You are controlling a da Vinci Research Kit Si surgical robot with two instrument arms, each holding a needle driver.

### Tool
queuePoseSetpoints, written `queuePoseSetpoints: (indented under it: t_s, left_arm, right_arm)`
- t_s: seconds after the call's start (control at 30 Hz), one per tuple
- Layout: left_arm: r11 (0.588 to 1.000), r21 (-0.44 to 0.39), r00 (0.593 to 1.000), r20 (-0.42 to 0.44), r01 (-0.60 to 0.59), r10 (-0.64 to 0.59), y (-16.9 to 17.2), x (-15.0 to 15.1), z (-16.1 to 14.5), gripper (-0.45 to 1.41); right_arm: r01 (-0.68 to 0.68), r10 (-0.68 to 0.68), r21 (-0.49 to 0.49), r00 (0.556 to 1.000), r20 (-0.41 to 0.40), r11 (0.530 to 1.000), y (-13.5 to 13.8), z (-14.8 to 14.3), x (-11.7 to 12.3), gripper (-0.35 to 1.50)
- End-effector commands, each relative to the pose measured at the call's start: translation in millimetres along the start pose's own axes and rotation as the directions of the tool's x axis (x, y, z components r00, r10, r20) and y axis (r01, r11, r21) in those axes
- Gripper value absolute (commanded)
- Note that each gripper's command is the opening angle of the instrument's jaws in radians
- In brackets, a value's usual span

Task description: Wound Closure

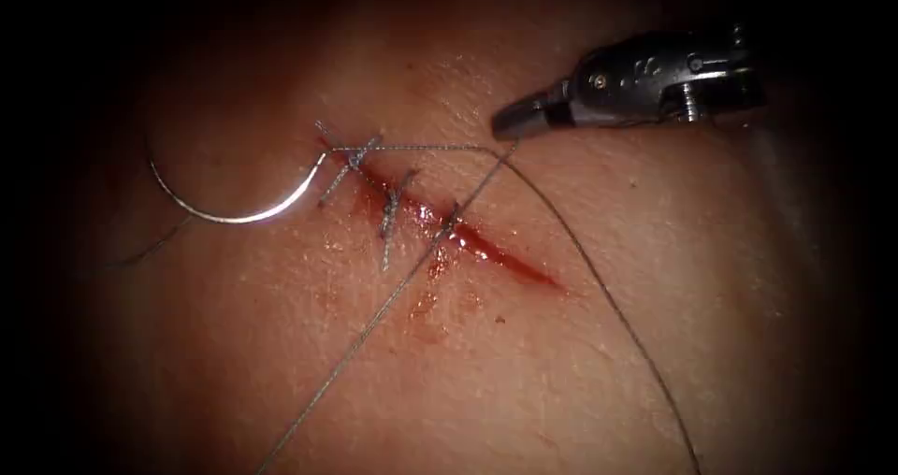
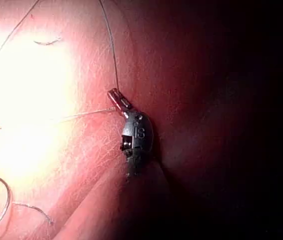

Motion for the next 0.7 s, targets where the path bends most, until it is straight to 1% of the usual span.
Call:
queuePoseSetpoints:
  t_s: [0.03, 0.23, 0.37, 0.5, 0.6, 0.63, 0.7]
  left_arm:
    - [1.000, -0.004, 1.000, 0.001, 0.010, -0.010, 1.2, -0.7, 0.2, -0.45]
    - [1.000, -0.003, 1.000, 0.002, 0.009, -0.009, 1.3, -0.9, 0.1, -0.45]
    - [1.000, -0.003, 1.000, 0.001, 0.016, -0.016, 0.8, -0.1, 0.2, -0.45]
    - [0.999, -0.002, 0.999, -0.001, 0.034, -0.034, -0.6, 1.4, 0.5, -0.45]
    - [1.000, 0.002, 1.000, -0.003, 0.017, -0.017, -2.2, 2.9, 1.1, -0.45]
    - [1.000, 0.003, 1.000, -0.004, 0.017, -0.017, -2.7, 3.3, 1.4, -0.45]
    - [1.000, 0.006, 1.000, -0.006, 0.005, -0.005, -3.9, 4.2, 1.9, -0.45]
  right_arm:
    - [0.003, -0.003, -0.005, 1.000, 0.002, 1.000, 0.4, 0.6, -0.3, -0.35]
    - [0.000, 0.000, -0.015, 1.000, 0.009, 1.000, 0.3, 0.9, -0.6, -0.35]
    - [0.004, -0.004, -0.019, 1.000, 0.011, 1.000, -0.2, 1.1, -0.5, -0.35]
    - [-0.028, 0.026, -0.054, 0.999, -0.032, 0.998, -0.4, 0.7, -0.2, -0.35]
    - [-0.072, 0.066, -0.099, 0.996, -0.062, 0.992, -0.7, 0.2, -0.1, -0.35]
    - [-0.086, 0.078, -0.115, 0.994, -0.074, 0.990, -0.7, -0.1, -0.2, -0.23]
    - [-0.121, 0.108, -0.149, 0.990, -0.089, 0.982, -0.9, -0.8, -0.2, 0.19]
